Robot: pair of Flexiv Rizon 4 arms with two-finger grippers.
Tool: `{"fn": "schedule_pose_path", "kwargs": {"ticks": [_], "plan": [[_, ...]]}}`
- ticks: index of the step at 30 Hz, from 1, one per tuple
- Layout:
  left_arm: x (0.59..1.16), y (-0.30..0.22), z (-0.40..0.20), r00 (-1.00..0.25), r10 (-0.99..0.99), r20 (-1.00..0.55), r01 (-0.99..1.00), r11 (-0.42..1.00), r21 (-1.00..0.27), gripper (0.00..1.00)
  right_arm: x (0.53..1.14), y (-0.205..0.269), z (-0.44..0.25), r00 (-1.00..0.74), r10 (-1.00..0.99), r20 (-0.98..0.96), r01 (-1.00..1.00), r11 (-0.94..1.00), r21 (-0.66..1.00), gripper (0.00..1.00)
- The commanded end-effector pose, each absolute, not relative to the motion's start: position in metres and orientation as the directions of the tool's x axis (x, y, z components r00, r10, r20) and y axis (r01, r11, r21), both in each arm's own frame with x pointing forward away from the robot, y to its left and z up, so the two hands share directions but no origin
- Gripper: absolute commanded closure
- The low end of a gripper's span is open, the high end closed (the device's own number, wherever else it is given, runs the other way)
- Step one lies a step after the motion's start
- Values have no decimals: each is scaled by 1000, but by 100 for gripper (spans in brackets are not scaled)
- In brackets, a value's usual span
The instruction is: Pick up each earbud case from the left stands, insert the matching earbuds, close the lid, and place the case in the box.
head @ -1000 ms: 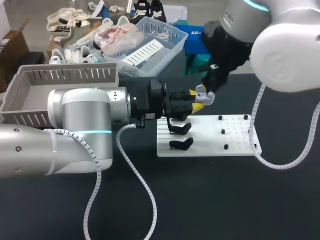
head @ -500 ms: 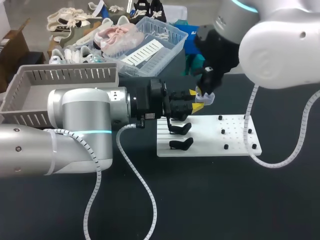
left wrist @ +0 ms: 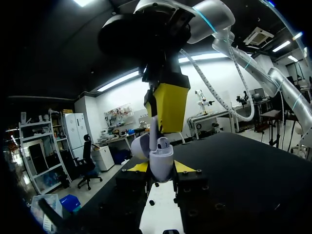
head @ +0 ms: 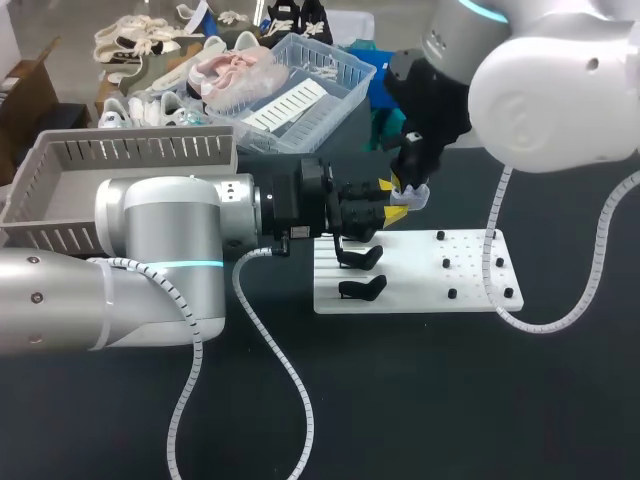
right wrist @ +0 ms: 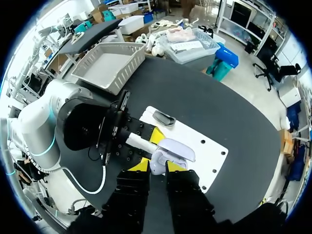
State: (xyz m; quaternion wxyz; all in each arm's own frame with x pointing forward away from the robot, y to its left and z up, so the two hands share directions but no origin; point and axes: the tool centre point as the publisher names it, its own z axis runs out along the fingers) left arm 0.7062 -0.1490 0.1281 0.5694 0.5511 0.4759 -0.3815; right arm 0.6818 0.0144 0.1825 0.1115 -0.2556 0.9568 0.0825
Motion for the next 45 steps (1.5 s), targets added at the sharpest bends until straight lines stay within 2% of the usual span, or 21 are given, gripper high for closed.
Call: {"fn": "schedule_pose_path", "kwargs": {"ticks": [1, 20, 45], "plan": [[706, -150, 127, 258, 90, -962, 958, 106, 266, 100, 682, 14, 182, -844, -474, -253, -510, 854, 100, 100], [706, -150, 127, 258, 90, -962, 958, 106, 266, 100, 677, 12, 182, -789, -564, -241, -593, 802, 64, 100], [706, -150, 127, 258, 90, -962, 958, 106, 266, 100, 682, 10, 177, -790, -568, -229, -595, 801, 64, 100]]}}
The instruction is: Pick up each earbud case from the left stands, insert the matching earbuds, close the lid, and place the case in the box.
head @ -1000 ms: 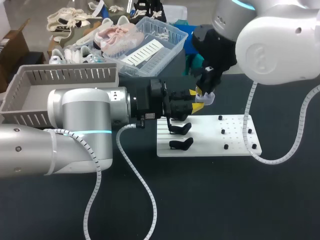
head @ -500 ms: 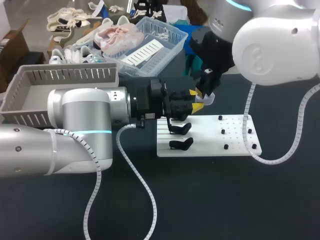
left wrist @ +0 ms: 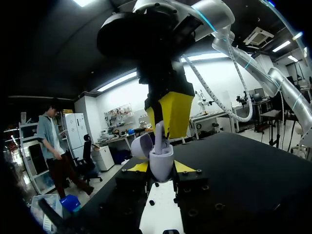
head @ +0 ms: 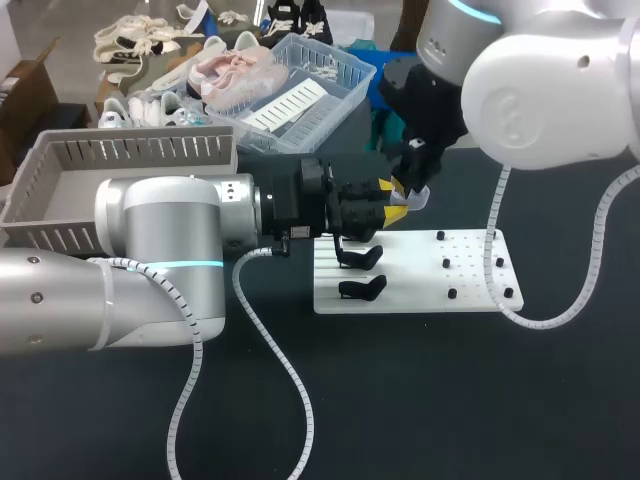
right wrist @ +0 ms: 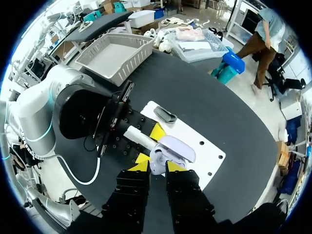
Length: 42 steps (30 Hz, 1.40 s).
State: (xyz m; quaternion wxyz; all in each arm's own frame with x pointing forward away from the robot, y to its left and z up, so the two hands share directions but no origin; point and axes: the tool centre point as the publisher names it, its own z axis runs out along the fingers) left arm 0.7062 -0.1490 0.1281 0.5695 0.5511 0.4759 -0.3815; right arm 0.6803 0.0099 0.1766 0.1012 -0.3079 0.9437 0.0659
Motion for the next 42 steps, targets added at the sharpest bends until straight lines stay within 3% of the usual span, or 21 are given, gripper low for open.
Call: {"fn": "schedule_pose_path", "kwargs": {"ticks": [1, 32, 35, 39, 42], "plan": [[706, -150, 127, 258, 90, -962, 958, 106, 266, 100, 682, 10, 176, -791, -568, -229, -594, 802, 64, 100], [706, -150, 127, 258, 90, -962, 958, 106, 266, 100, 685, 15, 168, -797, -567, -208, -591, 803, 78, 100], [706, -150, 127, 258, 90, -962, 958, 106, 266, 100, 686, 14, 168, -806, -557, -201, -581, 809, 85, 96], [706, -150, 127, 258, 90, -962, 958, 106, 266, 100, 686, 13, 169, -808, -554, -200, -578, 811, 87, 84], [706, -150, 127, 258, 90, -962, 958, 106, 266, 100, 686, 13, 169, -807, -556, -199, -579, 810, 87, 82]]}}
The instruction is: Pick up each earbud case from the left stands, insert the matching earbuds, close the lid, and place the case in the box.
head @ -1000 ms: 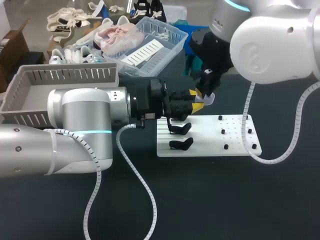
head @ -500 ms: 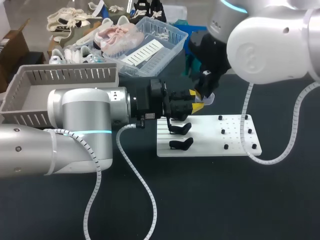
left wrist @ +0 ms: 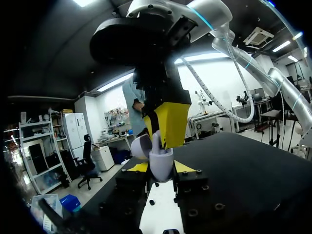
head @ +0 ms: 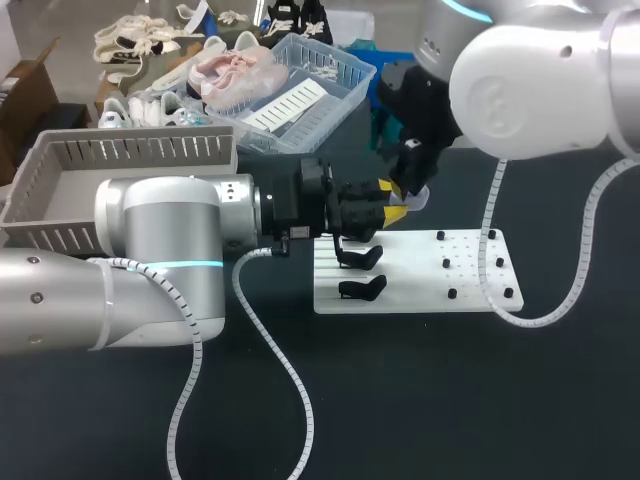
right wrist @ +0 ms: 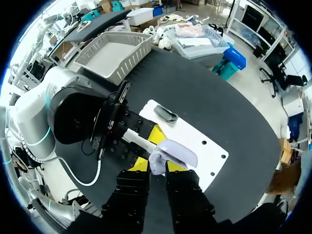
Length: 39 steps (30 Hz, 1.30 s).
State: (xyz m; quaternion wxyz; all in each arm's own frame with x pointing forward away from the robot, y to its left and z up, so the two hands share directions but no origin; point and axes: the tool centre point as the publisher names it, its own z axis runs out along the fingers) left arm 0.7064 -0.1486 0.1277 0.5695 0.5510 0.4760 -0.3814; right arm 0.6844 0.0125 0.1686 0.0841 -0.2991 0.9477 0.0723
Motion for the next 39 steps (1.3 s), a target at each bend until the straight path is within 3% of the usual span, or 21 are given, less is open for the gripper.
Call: {"fn": "schedule_pose_path", "kwargs": {"ticks": [1, 5, 10, 39], "plan": [[706, -150, 127, 258, 90, -962, 958, 106, 266, 100, 687, 14, 169, -807, -556, -198, -580, 810, 87, 81], [706, -150, 127, 258, 90, -962, 958, 106, 266, 100, 687, 14, 171, -806, -559, -196, -580, 811, 77, 82], [706, -150, 127, 258, 90, -962, 958, 106, 266, 100, 688, 14, 170, -809, -558, -184, -576, 815, 62, 75], [706, -150, 127, 258, 90, -962, 958, 106, 266, 100, 690, 15, 170, -816, -551, -175, -567, 822, 56, 73]]}}
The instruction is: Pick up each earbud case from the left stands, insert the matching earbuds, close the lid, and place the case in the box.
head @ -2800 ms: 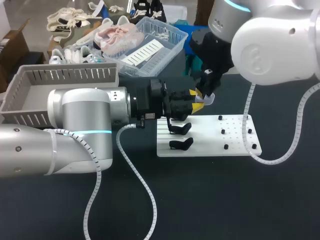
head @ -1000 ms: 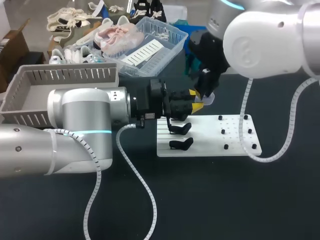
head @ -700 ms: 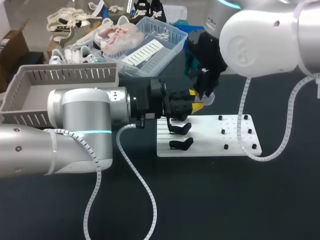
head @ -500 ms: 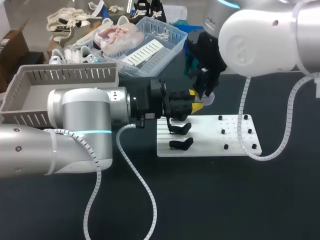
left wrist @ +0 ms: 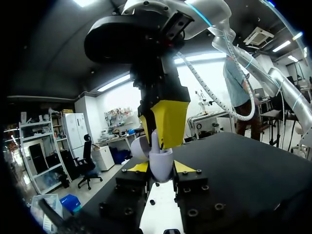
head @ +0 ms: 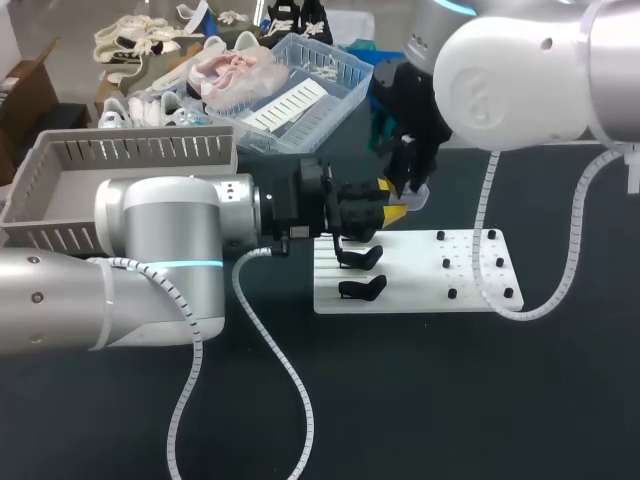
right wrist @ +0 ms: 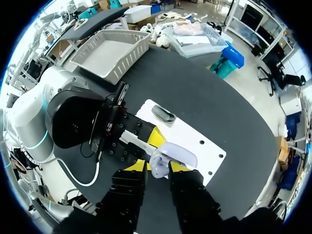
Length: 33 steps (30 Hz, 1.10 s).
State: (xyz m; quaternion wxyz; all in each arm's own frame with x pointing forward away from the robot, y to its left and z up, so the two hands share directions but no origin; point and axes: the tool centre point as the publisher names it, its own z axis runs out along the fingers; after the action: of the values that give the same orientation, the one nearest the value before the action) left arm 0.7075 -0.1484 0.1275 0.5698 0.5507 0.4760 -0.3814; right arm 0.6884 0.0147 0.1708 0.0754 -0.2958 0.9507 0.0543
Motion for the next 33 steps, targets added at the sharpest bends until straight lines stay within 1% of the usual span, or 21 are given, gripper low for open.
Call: {"fn": "schedule_pose_path", "kwargs": {"ticks": [1, 6, 12, 19, 27, 33], "plan": [[706, -150, 127, 258, 90, -962, 958, 106, 266, 100, 690, 15, 170, -817, -550, -175, -566, 822, 56, 73], [706, -150, 127, 258, 90, -962, 958, 106, 266, 100, 690, 14, 171, -818, -548, -177, -564, 824, 55, 73], [706, -150, 127, 258, 90, -962, 958, 106, 266, 100, 689, 15, 173, -820, -544, -179, -560, 827, 54, 71], [706, -150, 127, 258, 90, -962, 958, 106, 266, 100, 688, 14, 175, -823, -538, -185, -555, 830, 54, 73], [706, -150, 127, 258, 90, -962, 958, 106, 266, 100, 687, 10, 185, -829, -520, -205, -538, 842, 43, 70], [706, -150, 127, 258, 90, -962, 958, 106, 266, 100, 699, 5, 196, -834, -494, -245, -516, 856, 33, 68]]}}
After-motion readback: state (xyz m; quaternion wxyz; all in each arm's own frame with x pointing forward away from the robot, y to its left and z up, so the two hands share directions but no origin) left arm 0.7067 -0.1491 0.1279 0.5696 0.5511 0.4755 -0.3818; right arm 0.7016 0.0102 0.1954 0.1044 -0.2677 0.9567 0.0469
